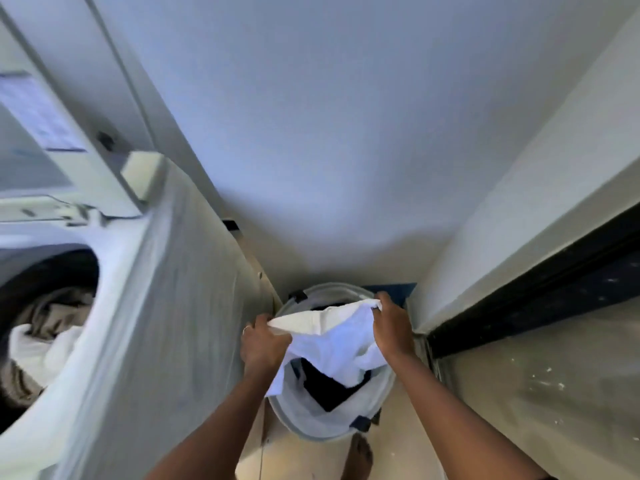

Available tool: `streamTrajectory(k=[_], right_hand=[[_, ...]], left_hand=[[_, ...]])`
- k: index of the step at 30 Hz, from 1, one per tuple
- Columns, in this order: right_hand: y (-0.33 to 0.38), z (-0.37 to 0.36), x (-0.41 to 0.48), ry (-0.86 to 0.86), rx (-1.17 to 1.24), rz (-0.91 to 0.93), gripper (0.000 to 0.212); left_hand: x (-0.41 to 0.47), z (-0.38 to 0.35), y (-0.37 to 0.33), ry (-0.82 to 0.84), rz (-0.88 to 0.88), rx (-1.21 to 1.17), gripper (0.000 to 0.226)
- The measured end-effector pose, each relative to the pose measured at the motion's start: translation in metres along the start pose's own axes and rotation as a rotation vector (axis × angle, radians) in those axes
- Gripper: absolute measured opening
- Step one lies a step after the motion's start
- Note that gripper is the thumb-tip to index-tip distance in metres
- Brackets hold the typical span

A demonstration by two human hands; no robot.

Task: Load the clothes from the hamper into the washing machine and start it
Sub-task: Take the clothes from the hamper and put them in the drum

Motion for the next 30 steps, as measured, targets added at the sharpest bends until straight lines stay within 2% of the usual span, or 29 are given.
streamTrajectory(k=[3,6,8,13,18,21,26,30], right_hand=[[0.044,0.031,-0.011,-0.006,0.018,0.076,0.018],[0.090,0.061,-0.019,-0.025,0.051,0.154,0.017],[0.121,0.078,-0.024,-0.033,0.061,0.217,0.017],[0.194,0.120,-0.040,-0.039,-0.040,0.367,0.025],[0.272,0.171,-0.058,-0.176,-0.091,0.470,0.034],[0.314,0.203,-0.071,-0.268,-0.084,0.518,0.038],[0.390,0.249,-0.098,-0.342,-0.082,0.613,0.038],[0.470,0.273,-0.133,-0.405,-0.058,0.764,0.051]], left_hand=[[-0.024,0.036,-0.022,0.042,-0.003,-0.019,0.031],[-0.043,0.071,-0.046,0.048,-0.102,-0.027,0.042],[-0.055,0.095,-0.063,-0.009,-0.174,-0.017,0.052],[-0.091,0.160,-0.099,-0.128,-0.346,-0.086,0.054],[-0.120,0.244,-0.115,-0.351,-0.444,-0.279,0.062],[-0.128,0.298,-0.122,-0.460,-0.509,-0.294,0.067],[-0.138,0.392,-0.134,-0.608,-0.640,-0.360,0.065],[-0.159,0.469,-0.151,-0.675,-0.747,-0.469,0.063]])
Point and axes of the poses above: each hand's wrist, its own x-axis towards the middle knuckle, its own z-axis out of the back of the hand, y = z × x, the point moved 3 cm from there along x, towards the middle knuckle, and after that the axes turned 6 degrees about z, right-handed, at the moved point
